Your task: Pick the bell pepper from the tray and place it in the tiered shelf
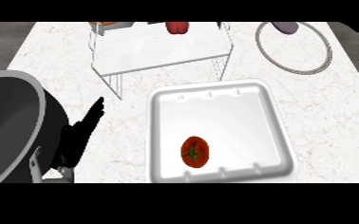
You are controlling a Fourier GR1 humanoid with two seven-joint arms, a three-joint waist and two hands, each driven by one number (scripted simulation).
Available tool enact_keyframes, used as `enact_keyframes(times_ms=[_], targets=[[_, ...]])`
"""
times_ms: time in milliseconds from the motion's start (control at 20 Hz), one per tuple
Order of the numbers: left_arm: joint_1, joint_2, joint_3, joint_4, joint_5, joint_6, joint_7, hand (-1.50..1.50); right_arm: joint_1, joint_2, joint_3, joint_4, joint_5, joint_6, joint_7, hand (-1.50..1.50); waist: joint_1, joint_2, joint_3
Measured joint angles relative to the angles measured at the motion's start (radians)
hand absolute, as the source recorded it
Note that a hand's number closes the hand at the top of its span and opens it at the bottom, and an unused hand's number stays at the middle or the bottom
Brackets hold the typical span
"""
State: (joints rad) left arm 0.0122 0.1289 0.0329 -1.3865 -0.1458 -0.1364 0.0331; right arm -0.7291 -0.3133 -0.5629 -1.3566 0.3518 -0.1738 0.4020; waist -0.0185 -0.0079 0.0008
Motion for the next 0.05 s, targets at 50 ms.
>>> enact_keyframes(times_ms=[50], targets=[[0.009, -0.007, -0.008, -0.016, -0.002, 0.002, 0.008, 0.0, 0.029, -0.009, 0.001, -0.031, -0.014, 0.019, 0.011, -1.5, 0.003, 0.001, 0.0]])
